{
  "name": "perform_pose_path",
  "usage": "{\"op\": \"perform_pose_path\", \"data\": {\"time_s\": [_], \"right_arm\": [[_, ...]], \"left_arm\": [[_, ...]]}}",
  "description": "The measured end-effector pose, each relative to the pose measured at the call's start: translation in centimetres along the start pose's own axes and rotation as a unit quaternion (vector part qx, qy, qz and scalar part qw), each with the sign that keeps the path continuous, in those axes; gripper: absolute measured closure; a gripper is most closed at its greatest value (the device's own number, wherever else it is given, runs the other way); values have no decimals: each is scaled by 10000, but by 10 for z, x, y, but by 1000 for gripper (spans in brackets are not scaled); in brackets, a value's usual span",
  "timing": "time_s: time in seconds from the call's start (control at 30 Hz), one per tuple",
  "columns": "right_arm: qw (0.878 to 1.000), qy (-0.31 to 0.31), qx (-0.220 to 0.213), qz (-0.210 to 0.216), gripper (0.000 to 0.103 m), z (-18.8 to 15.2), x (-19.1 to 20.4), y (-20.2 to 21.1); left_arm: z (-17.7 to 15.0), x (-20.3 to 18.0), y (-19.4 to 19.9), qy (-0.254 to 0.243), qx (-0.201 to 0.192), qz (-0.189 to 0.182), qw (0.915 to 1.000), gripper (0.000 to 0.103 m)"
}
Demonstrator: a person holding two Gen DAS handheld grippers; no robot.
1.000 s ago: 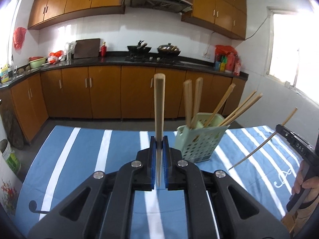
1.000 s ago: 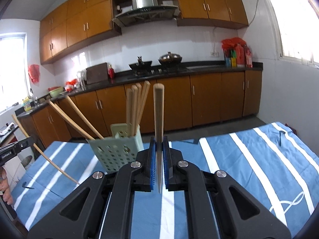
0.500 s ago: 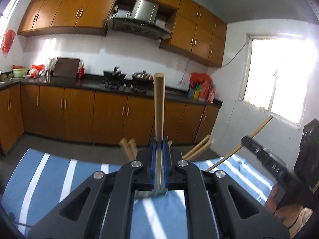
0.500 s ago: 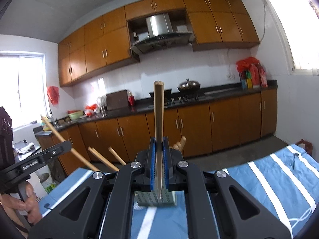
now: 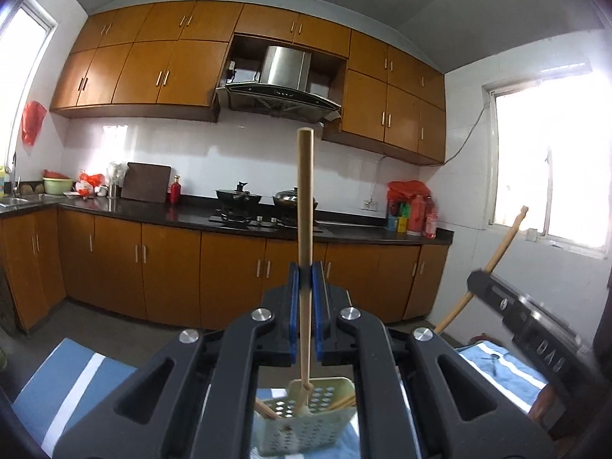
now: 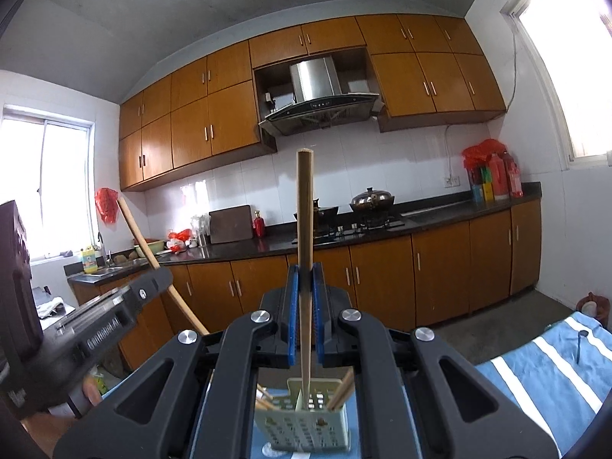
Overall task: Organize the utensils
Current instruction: 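Insert both chopsticks into the green holder and open both tools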
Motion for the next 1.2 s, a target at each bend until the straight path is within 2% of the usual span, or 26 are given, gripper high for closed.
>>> {"op": "perform_pose_path", "data": {"time_s": [0.27,0.47,0.7,0.77,0.8,0.83,0.9,1.0,1.07,1.2], "right_arm": [[9999,67,117,-31,95,-19,-2,-22],[9985,34,534,-141,95,-48,-14,-38],[9962,55,856,-164,95,-64,-13,-43],[9954,2,952,-139,94,-65,-12,-43],[9952,-15,965,-139,88,-65,-12,-41],[9954,-19,948,-158,75,-63,-13,-40],[9962,-24,852,-170,62,-58,-13,-34],[9969,-12,761,-184,62,-50,-14,-24],[9974,-23,693,-192,61,-44,-16,-16],[9978,56,590,-308,42,-41,-22,9]], "left_arm": [[-12,9,-27,-3,-53,98,9999,96],[-41,5,-47,-14,300,-10,9995,96],[-54,10,-54,91,529,-151,9984,95],[-55,11,-51,147,561,-205,9981,88],[-55,12,-51,163,566,-205,9981,84],[-54,13,-49,179,565,-195,9981,78],[-51,19,-43,228,529,-168,9982,74],[-46,27,-32,277,496,-99,9983,69],[-44,37,-19,317,467,-7,9984,61],[-50,54,11,341,516,150,9980,49]]}}
Point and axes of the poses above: each gripper's, at about its wrist camera, not at the fingertips, and y roughly against the way its jaws point, x to its left, z to its top, the point moved 10 cm from there along -y, roughly the way its jaws point, and after that the axes turned 12 degrees about -y, right-handed, at the moved point
